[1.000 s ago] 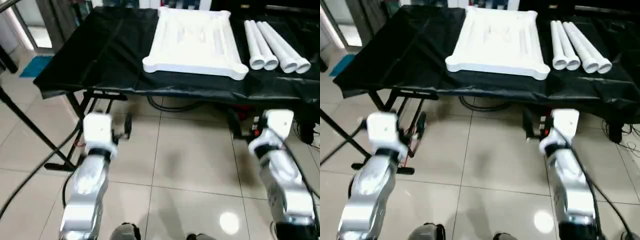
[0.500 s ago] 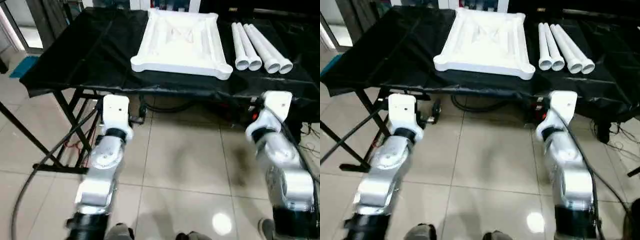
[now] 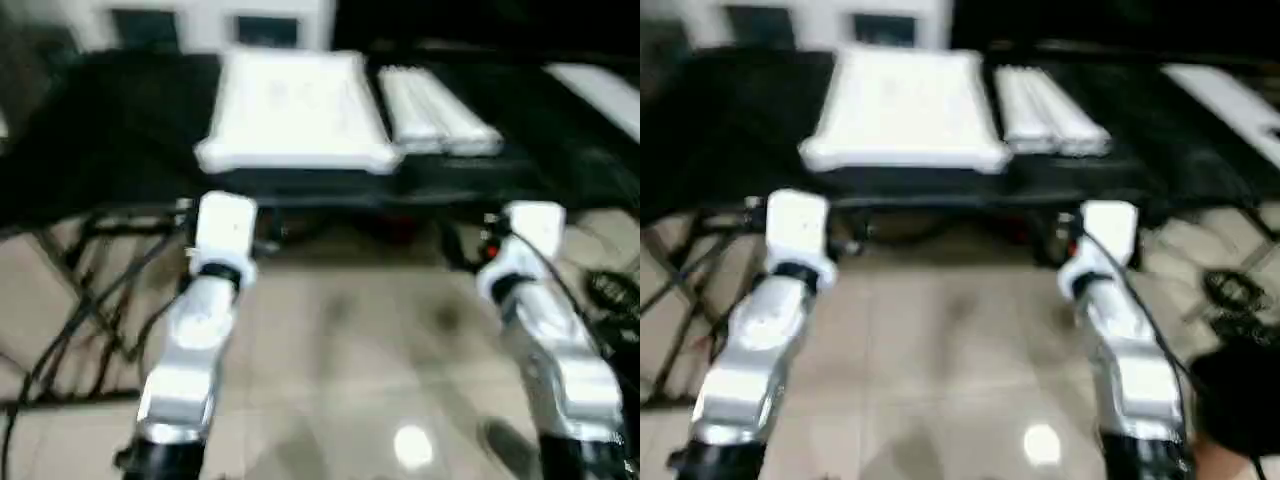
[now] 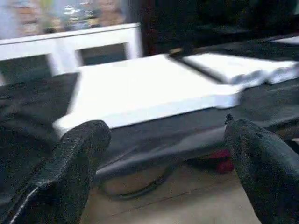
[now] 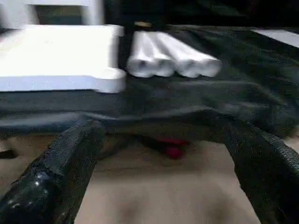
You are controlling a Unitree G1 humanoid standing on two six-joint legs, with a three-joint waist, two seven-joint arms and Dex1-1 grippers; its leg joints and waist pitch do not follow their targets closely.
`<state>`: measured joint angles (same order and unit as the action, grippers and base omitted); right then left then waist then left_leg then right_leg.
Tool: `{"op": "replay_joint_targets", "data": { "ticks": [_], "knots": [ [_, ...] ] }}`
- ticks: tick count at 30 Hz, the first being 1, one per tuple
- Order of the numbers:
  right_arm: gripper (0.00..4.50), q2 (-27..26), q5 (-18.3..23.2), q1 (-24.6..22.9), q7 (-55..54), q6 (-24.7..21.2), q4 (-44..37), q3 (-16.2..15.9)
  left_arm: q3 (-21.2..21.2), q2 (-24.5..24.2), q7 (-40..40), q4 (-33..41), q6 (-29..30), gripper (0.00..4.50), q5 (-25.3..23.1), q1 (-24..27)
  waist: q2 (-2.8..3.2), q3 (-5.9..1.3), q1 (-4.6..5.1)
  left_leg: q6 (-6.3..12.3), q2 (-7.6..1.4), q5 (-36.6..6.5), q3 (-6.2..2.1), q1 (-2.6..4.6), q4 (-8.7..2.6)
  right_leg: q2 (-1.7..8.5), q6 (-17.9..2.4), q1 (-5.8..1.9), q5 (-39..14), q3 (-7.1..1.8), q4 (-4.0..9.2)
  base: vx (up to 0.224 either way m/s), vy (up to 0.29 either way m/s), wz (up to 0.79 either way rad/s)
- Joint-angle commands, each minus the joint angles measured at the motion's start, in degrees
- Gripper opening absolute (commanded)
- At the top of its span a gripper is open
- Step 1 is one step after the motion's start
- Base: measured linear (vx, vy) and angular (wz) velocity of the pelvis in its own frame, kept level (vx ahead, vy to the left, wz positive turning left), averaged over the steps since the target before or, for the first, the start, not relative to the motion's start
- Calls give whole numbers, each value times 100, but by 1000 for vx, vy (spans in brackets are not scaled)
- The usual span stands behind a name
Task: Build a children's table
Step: Move to table
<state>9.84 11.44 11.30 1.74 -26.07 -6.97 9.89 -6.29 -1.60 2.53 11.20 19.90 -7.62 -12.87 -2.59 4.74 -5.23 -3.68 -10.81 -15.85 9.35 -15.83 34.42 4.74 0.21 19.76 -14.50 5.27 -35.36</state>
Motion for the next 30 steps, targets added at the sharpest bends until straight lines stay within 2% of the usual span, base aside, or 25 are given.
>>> {"op": "replay_joint_targets", "data": {
  "ticks": [1,3,4,5,8,9,10,11,12,13,14,15,16,17,18,19,21,22,23,24,25,26,28,29,30],
  "knots": [
    [450,-72,41,63,0,-5,28,-83,124,-98,30,51,77,447,-23,3,-90,-420,-306,575,188,-323,-51,-560,-6,723,-320,-762,-3856,-738,861,128,-21,1],
    [450,-84,43,51,1,8,14,-96,138,-104,40,36,74,447,-19,-9,110,-437,-249,688,113,310,-116,-522,-332,254,-908,-694,-2249,-317,672,147,3,0],
    [450,-91,38,44,0,19,4,-110,148,-108,45,24,72,447,-17,-20,176,-493,-234,716,41,367,-132,-236,-416,156,-999,-531,-1720,-223,575,192,13,11],
    [450,-123,46,34,20,24,-58,-157,168,-115,44,-32,65,447,3,-68,226,-562,28,1513,-232,1040,-580,440,-488,-77,-1078,-68,-374,-12,116,239,0,22],
    [450,-142,37,35,25,22,-91,-170,168,-118,30,-97,56,447,14,-113,119,-643,124,2768,-491,1997,-990,1013,-277,146,-533,613,-206,-108,-282,220,-4,15],
    [450,-145,29,35,31,37,-79,-153,166,-120,22,-121,55,447,18,-134,-52,-601,28,2585,33,1890,-598,558,-70,293,-586,199,389,-356,-16,181,-5,10],
    [450,-147,24,33,45,64,-57,-133,171,-117,10,-154,55,447,31,-159,-200,-450,-305,2121,763,551,-159,-427,376,520,-1303,-782,573,-1067,451,158,18,21],
    [450,-150,27,31,56,86,-38,-115,180,-114,2,-182,54,447,41,-178,-255,-548,-427,1761,686,-73,-186,-680,695,804,-1781,-1114,885,-1393,508,187,49,36],
    [450,-150,27,31,56,86,-38,-115,180,-114,2,-182,54,447,41,-178,-138,-515,-560,995,379,-122,-373,-989,905,945,-2371,-1253,1808,-1434,439,187,49,36],
    [450,-150,27,31,56,86,-38,-115,180,-114,2,-182,54,447,41,-178,-152,-502,-560,726,341,-18,-400,-1117,882,786,-2418,-1307,2400,-1338,363,162,53,18],
    [450,-157,25,36,65,97,-24,-100,188,-116,-1,-201,55,447,52,-193,18,-511,-584,535,165,631,-487,-1148,518,611,-2133,-1246,2946,-949,300,0,0,0],
    [450,-147,-1,45,44,109,-7,-107,209,-115,-2,-230,53,447,66,-216,344,-599,-469,722,26,1549,-491,-720,-122,36,-1288,-978,1999,-321,171,0,0,0],
    [450,-147,-1,45,44,109,-7,-107,209,-115,-2,-230,53,447,66,-216,529,-618,-336,1032,-62,1720,-619,-291,-219,-229,-820,-652,1022,-38,21,0,0,0],
    [450,-154,-10,61,12,114,-3,-108,241,-106,1,-265,46,447,83,-251,424,-718,-149,2672,-743,1467,-1386,465,-178,-183,-39,371,-1140,-77,-874,135,30,-7],
    [450,-155,-13,66,8,116,-2,-111,245,-104,2,-273,45,447,86,-259,487,-714,-221,2614,-639,1537,-1304,414,-70,-158,174,502,-1078,-121,-979,135,30,-7],
    [450,-156,-27,88,-13,128,1,-125,264,-96,7,-308,39,447,98,-295,433,-724,-232,2611,-624,1618,-1189,421,-36,-127,403,602,-827,-176,-977,150,20,7],
    [450,-122,-87,185,18,205,56,-186,295,-58,5,-435,30,447,130,-408,238,-654,-205,2717,-554,1788,-852,169,-266,-50,624,771,85,-276,-979,101,8,1],
    [450,-122,-87,185,18,205,56,-186,295,-58,5,-435,30,447,130,-408,177,-606,-210,2673,-508,1405,-716,73,-335,7,437,741,374,-345,-818,82,-56,-1],
    [450,-113,-97,207,29,223,88,-173,300,-46,-14,-460,36,447,131,-421,-155,-452,-259,1786,234,-980,-195,-308,-241,180,123,162,52,-753,167,72,-119,-2],
    [450,-113,-97,207,29,223,88,-173,300,-46,-14,-460,36,447,131,-421,-346,-378,-368,1435,531,-1151,-66,-403,266,407,378,-21,-2160,-1026,638,72,-119,-2],
    [450,-106,-105,231,41,233,118,-145,301,-43,-44,-483,47,447,146,-432,-156,-417,-513,1201,586,-911,-166,-321,635,865,168,-115,-3622,-1290,848,100,-122,0],
    [450,-94,-105,250,48,231,133,-125,312,-39,-62,-504,60,447,163,-441,-162,-465,-562,757,546,-299,-346,-549,749,831,-160,-407,-4394,-1329,740,118,-82,1],
    [450,-74,-109,265,83,250,141,-135,341,-29,-70,-529,64,447,199,-449,-125,-388,-515,539,468,4,-450,-676,707,793,-619,-535,-4006,-1222,735,109,-58,-1],
    [450,-66,-98,286,82,249,143,-143,366,-21,-64,-556,72,447,206,-474,33,-387,-481,544,354,265,-459,-633,400,598,-1184,-533,-3522,-989,784,95,15,0],
    [450,-66,-98,286,82,249,143,-143,366,-21,-64,-556,72,447,206,-474,70,-334,-454,567,310,261,-426,-535,198,471,-1198,-450,-3505,-843,817,95,15,0]
  ]
}}
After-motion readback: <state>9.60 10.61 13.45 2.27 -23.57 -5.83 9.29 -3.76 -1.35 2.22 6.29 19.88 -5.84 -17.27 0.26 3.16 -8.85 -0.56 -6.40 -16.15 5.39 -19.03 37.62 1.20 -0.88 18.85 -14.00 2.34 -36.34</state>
